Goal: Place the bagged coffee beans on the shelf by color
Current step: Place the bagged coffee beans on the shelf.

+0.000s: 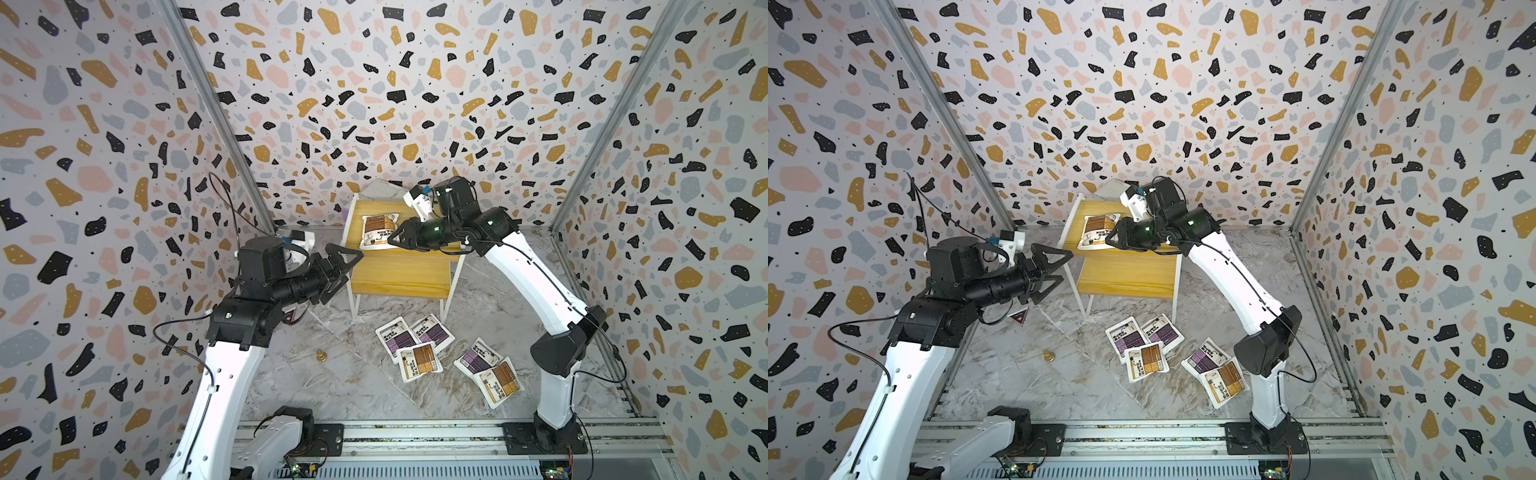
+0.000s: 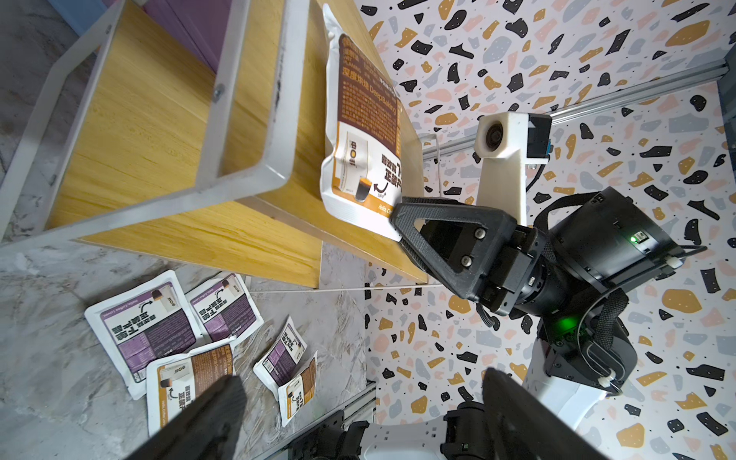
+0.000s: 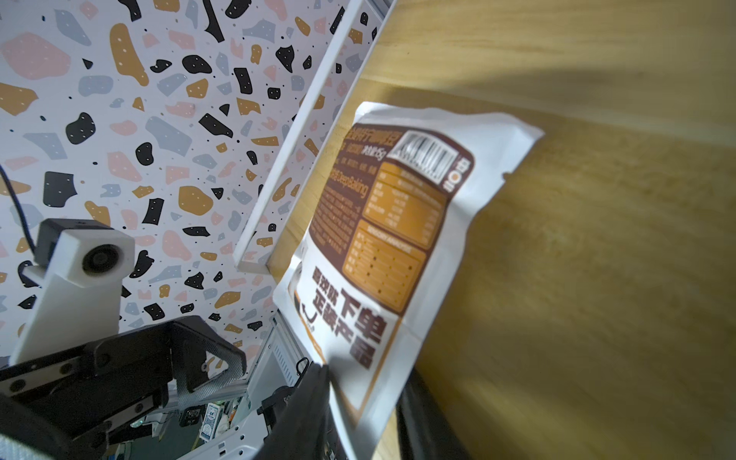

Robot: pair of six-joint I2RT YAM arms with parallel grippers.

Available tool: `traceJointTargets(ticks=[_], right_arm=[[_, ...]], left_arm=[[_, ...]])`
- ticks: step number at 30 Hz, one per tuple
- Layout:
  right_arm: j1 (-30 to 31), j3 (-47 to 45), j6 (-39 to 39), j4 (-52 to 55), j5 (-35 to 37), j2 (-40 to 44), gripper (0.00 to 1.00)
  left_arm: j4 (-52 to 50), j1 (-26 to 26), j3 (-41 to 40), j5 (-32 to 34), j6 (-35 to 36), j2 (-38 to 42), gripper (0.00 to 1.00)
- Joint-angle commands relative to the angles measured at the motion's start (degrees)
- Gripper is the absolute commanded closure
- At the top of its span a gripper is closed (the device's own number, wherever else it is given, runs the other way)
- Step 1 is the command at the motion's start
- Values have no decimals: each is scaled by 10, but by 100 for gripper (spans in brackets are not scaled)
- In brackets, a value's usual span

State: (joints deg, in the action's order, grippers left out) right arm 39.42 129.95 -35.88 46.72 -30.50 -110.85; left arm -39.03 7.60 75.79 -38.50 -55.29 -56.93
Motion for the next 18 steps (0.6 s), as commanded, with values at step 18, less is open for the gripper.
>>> traceJointTargets(ticks=[18], right_arm=[[7, 35, -41, -55, -14, -32, 68]], left_arm=[[-33, -15, 25, -7, 33, 16, 3]])
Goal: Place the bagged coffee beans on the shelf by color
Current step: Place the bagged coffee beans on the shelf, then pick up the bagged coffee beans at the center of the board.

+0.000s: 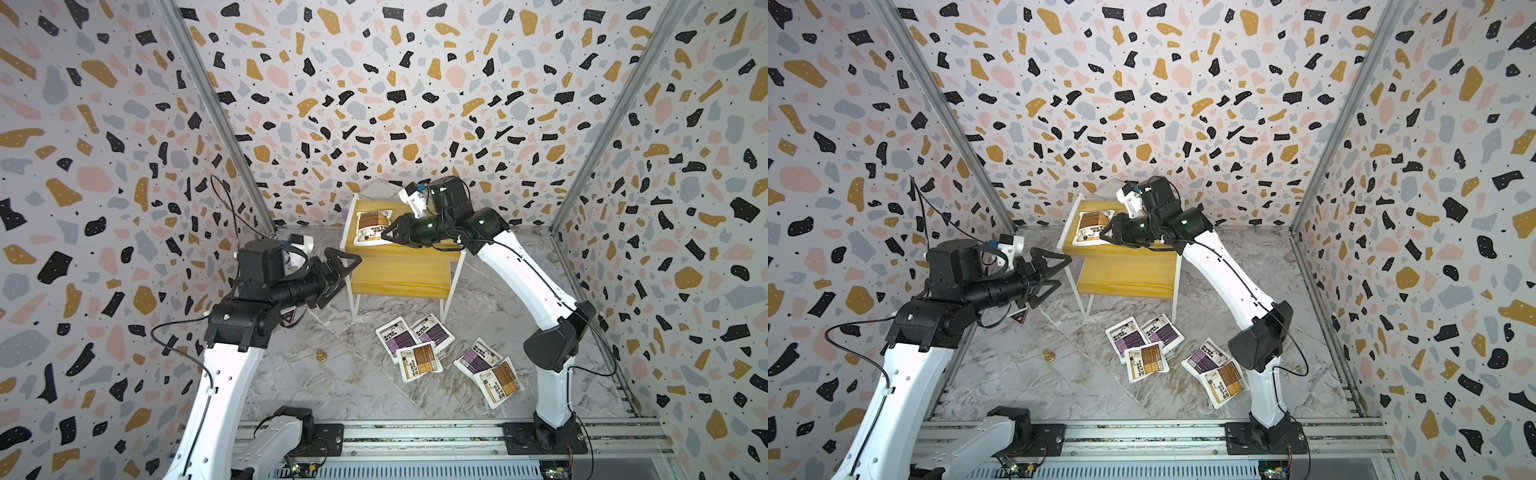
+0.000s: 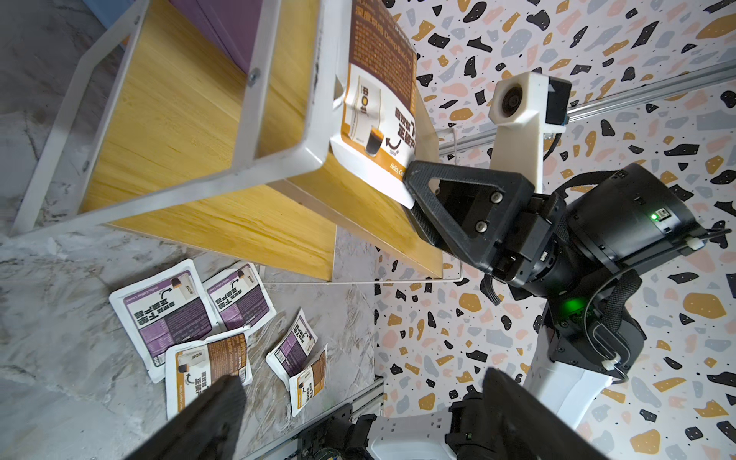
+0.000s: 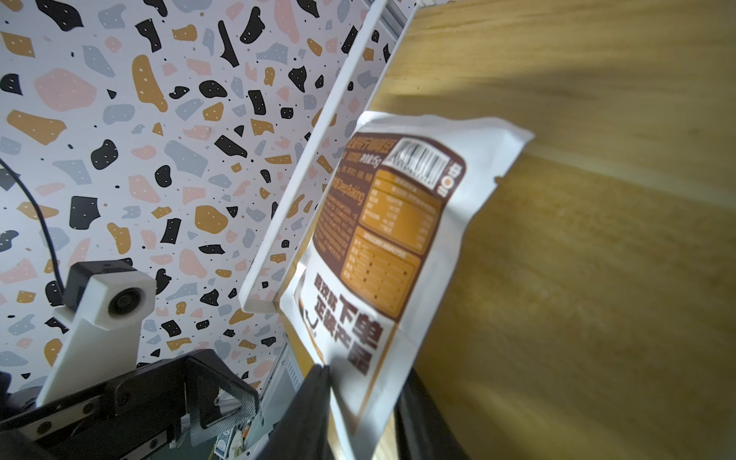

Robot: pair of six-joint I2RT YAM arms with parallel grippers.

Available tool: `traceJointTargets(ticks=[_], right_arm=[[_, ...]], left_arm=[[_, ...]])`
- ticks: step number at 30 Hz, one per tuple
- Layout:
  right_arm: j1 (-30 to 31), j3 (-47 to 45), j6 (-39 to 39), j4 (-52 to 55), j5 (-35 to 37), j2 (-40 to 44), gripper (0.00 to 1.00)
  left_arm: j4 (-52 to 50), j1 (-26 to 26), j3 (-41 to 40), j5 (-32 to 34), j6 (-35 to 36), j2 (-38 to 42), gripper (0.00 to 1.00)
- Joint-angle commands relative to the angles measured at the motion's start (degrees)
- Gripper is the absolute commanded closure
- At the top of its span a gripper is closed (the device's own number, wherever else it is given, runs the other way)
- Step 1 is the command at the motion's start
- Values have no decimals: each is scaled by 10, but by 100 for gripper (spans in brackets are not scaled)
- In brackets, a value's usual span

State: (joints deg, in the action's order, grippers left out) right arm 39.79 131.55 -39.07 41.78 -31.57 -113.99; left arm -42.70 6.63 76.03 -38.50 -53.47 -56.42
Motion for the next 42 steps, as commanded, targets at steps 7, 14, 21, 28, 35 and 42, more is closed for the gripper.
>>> traceJointTargets(ticks=[7, 14, 21, 28, 35, 42], right_arm=[[4, 19, 5, 17, 10, 11, 60], [1, 17, 66, 111, 88, 53, 44], [-3, 16, 88, 145, 111, 92, 43], [-2, -20, 89, 174, 60, 154, 43], [14, -197, 72, 153, 11, 284, 44], [16, -407, 63, 153, 26, 427, 45]], left_arm=[[3, -7, 23, -9, 17, 9, 3], [10, -8, 21, -12, 13, 5, 3], [23, -7, 15, -18, 6, 6, 3], [41, 30, -41, -9, 2, 24, 3], [40, 147, -122, 72, 20, 40, 4], [39, 194, -239, 98, 17, 94, 4]])
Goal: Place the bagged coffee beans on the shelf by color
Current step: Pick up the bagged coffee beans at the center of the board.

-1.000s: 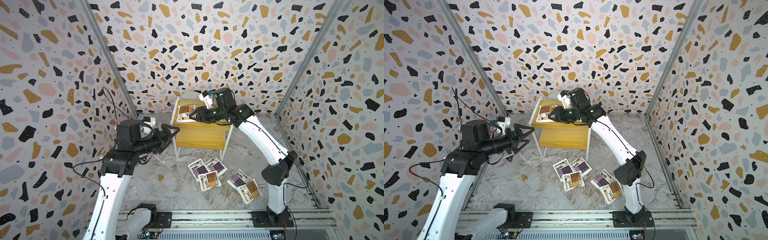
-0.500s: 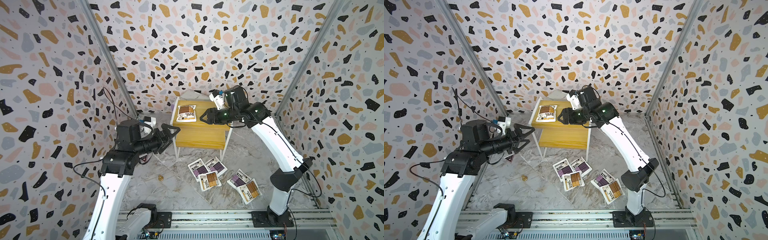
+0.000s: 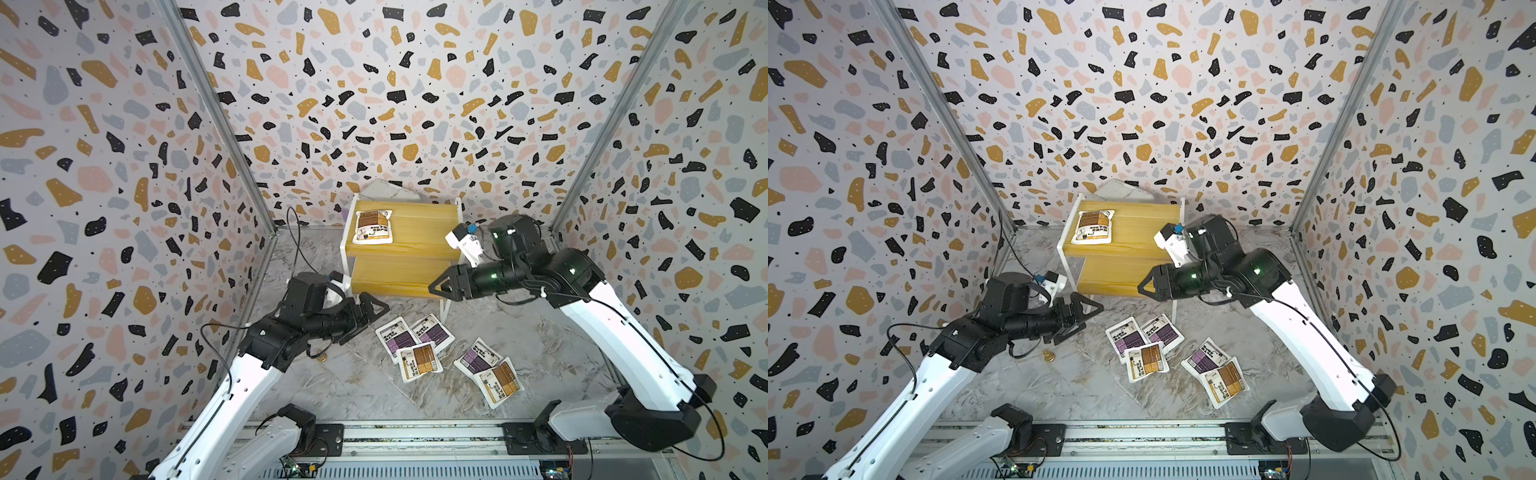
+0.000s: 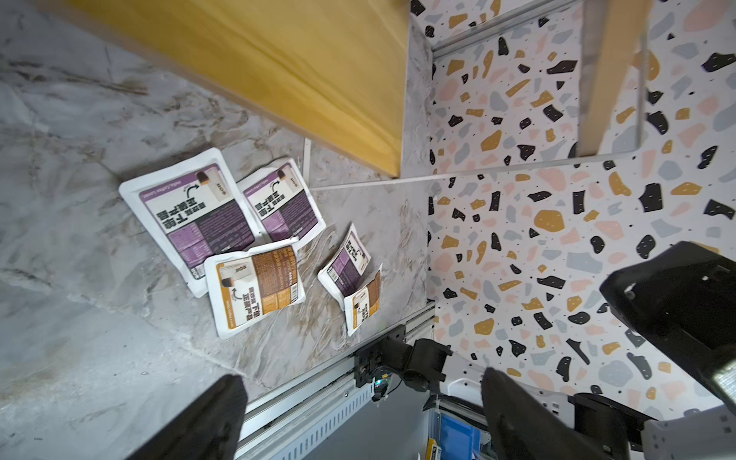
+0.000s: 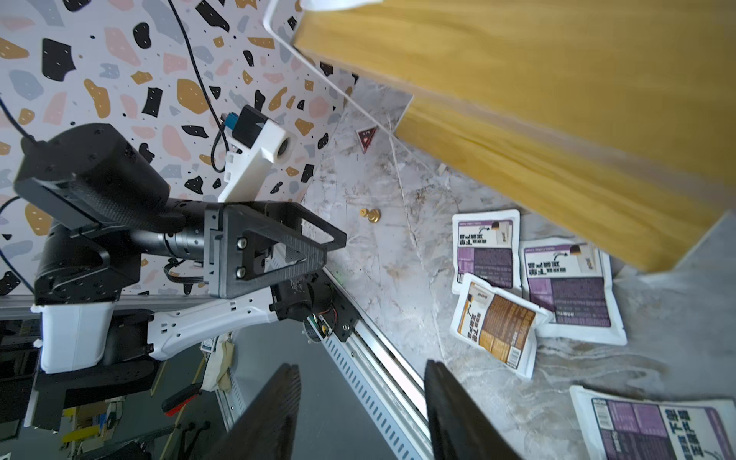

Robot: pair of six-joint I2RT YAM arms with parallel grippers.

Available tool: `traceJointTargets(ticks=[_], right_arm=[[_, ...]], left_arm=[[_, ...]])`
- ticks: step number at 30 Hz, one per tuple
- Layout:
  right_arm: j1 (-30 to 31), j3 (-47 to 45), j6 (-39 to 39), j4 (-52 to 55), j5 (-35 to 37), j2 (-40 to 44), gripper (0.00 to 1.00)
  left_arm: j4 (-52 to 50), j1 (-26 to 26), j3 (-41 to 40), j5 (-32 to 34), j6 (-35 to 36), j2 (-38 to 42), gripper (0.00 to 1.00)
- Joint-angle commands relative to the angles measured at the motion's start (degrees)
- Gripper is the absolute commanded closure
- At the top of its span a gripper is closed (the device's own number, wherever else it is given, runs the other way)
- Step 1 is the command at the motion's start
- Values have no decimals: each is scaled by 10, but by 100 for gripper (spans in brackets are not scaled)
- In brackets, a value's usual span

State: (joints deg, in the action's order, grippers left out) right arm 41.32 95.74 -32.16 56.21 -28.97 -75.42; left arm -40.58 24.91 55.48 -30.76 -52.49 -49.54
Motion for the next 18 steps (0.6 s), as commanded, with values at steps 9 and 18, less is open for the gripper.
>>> traceJointTargets(ticks=[9, 18], right_arm=[[1, -322, -92, -77, 23, 167, 46], [0, -522, -150, -216, 0, 151, 46]], left_arm=[[85, 55, -149, 14, -17, 38, 5], [208, 91, -232, 8, -55, -8, 6]])
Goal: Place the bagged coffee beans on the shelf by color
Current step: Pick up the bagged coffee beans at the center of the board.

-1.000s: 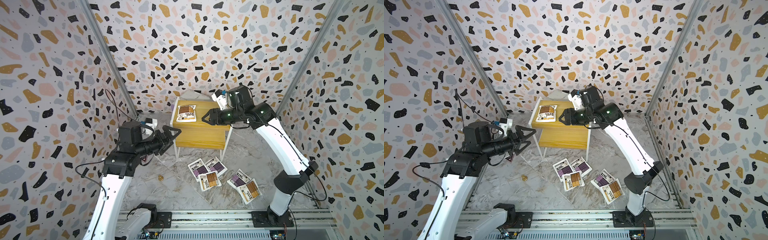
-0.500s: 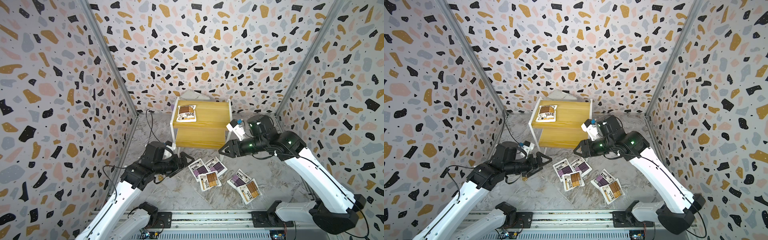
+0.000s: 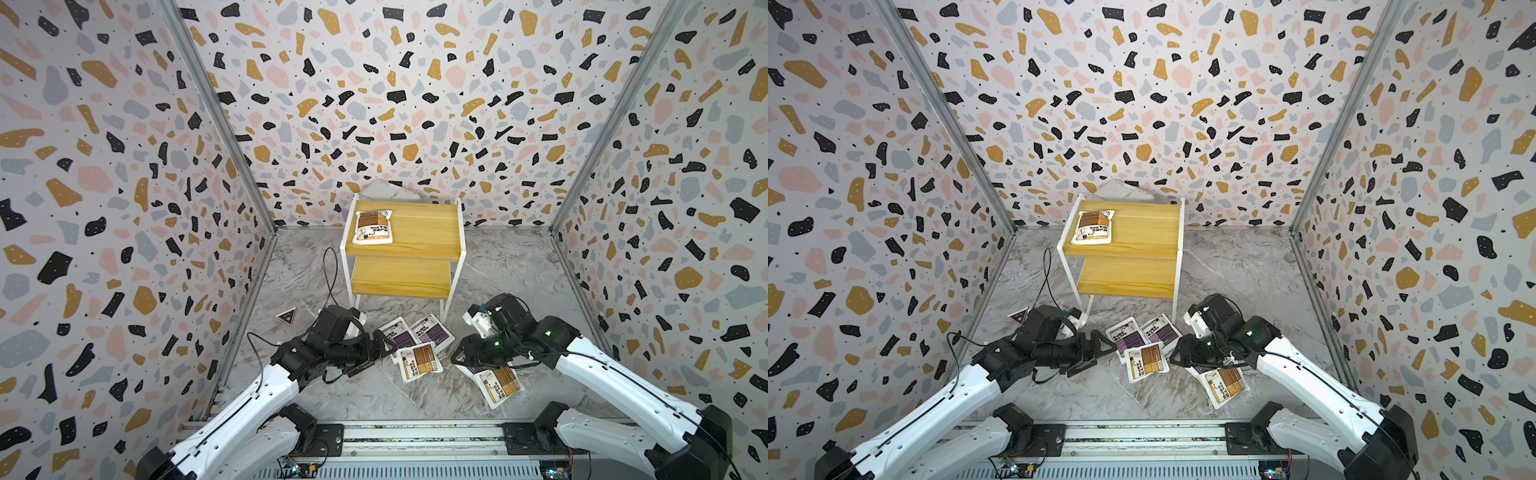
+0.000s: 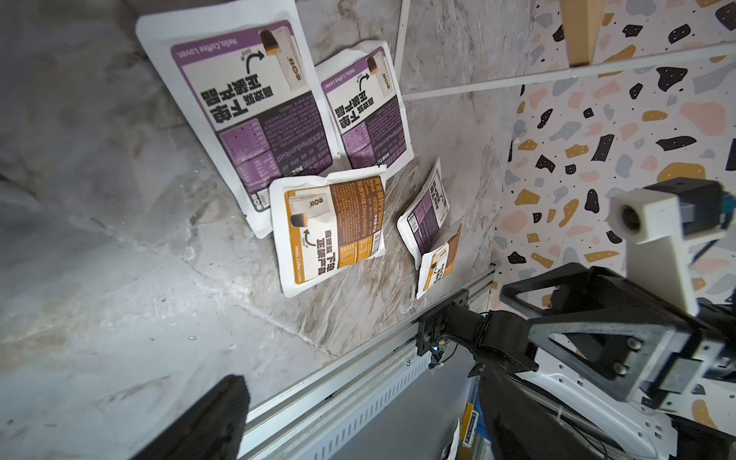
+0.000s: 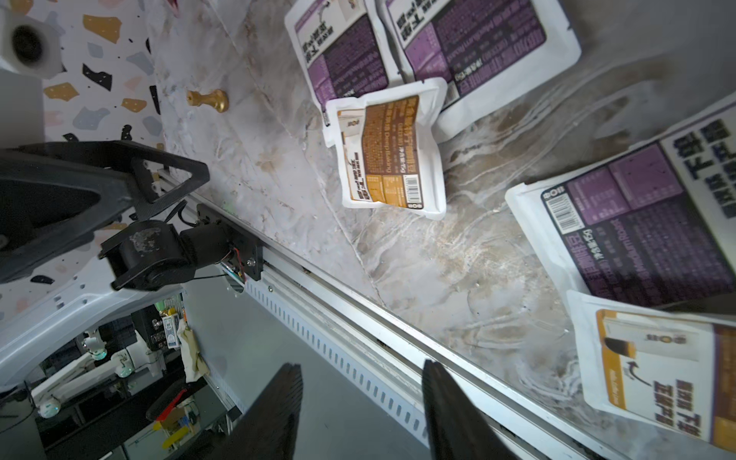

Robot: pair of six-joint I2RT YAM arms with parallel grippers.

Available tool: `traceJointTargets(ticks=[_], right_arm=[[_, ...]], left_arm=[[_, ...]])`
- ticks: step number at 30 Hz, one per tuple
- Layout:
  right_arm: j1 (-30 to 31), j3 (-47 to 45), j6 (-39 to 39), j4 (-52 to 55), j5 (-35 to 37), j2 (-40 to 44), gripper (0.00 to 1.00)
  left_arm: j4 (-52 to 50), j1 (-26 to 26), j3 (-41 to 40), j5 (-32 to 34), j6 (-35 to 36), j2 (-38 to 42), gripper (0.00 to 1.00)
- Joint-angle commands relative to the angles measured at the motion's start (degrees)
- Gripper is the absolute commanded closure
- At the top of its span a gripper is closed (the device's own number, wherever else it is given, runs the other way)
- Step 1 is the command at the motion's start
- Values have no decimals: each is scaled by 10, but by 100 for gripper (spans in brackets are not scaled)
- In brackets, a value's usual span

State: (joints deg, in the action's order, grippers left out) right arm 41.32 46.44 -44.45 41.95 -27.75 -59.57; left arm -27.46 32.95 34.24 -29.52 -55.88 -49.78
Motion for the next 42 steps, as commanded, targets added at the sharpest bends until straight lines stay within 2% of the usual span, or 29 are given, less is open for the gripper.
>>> traceJointTargets(ticks=[1, 6, 14, 26, 42], right_arm=[[1, -44, -30, -92, -19, -15, 46], [1, -95, -43, -178, -32, -47, 48], [0, -110, -28, -264, -60, -146, 49], [-2, -114, -20, -305, -60, -218, 50], [-24, -129, -6, -365, -81, -254, 51]], left_arm=[[88, 15, -27, -4, -25, -9, 6], [141, 25, -59, -15, -41, -27, 6], [213, 30, -82, -33, -45, -75, 6], [305, 33, -72, -62, -30, -196, 6], [356, 33, -51, -75, -11, -285, 7]])
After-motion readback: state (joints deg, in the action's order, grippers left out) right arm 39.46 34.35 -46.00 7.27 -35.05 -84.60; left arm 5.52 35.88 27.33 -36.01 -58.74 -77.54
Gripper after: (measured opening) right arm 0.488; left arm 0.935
